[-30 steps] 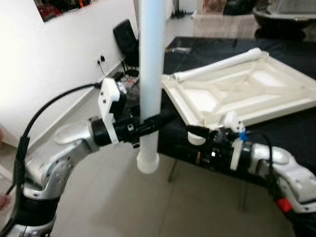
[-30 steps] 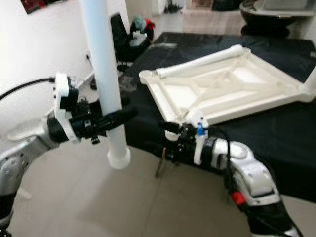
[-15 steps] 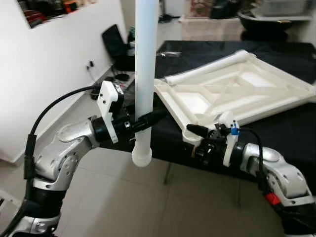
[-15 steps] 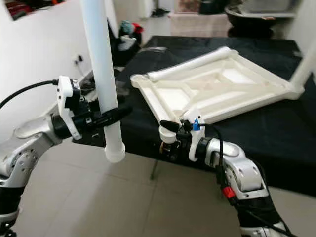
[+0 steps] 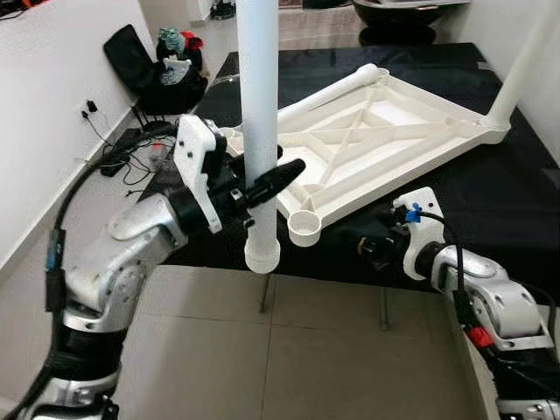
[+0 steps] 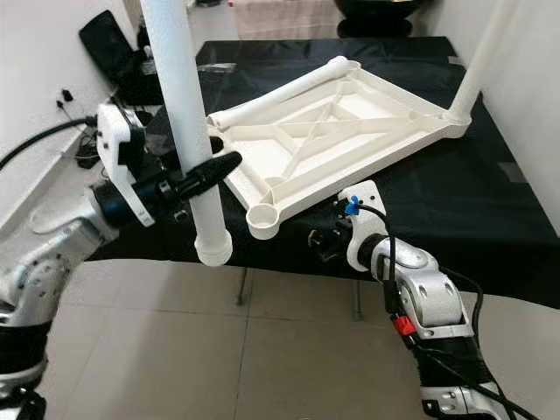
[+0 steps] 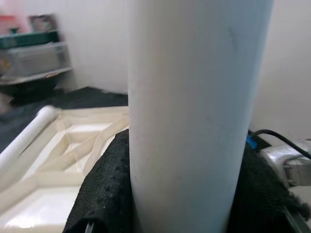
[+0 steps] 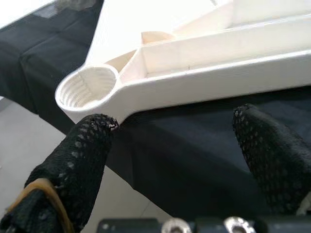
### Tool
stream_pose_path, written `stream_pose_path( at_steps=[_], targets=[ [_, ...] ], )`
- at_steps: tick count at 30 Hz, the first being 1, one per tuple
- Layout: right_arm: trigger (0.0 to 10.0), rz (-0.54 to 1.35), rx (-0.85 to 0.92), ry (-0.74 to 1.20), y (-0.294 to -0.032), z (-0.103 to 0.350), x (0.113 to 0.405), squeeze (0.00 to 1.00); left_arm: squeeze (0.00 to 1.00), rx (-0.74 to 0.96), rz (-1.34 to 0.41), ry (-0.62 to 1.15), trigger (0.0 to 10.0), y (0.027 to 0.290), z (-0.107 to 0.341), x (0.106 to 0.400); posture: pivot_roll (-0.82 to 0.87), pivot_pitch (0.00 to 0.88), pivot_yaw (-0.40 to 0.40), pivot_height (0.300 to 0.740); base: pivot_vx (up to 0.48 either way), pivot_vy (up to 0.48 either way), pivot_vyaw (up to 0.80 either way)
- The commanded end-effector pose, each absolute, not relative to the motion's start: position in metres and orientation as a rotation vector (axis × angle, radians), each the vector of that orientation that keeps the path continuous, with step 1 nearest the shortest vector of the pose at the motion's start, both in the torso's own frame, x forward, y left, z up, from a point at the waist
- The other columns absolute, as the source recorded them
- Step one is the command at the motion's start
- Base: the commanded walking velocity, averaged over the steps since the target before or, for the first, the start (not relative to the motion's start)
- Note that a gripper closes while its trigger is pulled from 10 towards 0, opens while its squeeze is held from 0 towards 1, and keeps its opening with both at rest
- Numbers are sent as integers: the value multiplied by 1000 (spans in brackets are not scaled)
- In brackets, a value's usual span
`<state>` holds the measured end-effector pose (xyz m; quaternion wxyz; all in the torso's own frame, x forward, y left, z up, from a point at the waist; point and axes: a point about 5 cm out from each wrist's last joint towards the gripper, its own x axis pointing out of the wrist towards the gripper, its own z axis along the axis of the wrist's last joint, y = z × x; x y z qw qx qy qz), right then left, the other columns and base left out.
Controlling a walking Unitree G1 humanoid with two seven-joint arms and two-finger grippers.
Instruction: Building children table
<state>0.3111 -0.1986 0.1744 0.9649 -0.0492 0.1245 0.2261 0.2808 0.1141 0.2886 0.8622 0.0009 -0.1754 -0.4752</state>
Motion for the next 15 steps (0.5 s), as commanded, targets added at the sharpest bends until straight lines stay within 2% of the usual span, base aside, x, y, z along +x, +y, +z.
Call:
stream_pose_path(
  at_steps=[1, 5, 11, 13, 15],
  targets=[
    [10000, 474, -89, 230, -195, 182, 311, 0, 0, 18, -1028, -383, 10000, 116, 294, 277, -64, 78, 35, 740, 0, 0, -800],
    [10000, 573, -103, 171, -193, 196, 306, 0, 0, 44, -1060, -379, 10000, 123, 303, 285, -72, 73, 44, 740, 0, 0, -800],
    [10000, 624, -109, 172, -193, 200, 302, 0, 0, 52, -1046, -378, 10000, 124, 305, 289, -76, 72, 46, 740, 0, 0, -800],
    [10000, 642, -155, 196, -191, 197, 300, 0, 0, 45, -1048, -377, 10000, 122, 304, 288, -77, 72, 47, 740, 0, 0, -800],
    [10000, 642, -305, 268, -187, 183, 301, 0, 0, 25, -1067, -369, 10000, 117, 301, 284, -78, 74, 47, 740, 0, 0, -800]
  ],
)
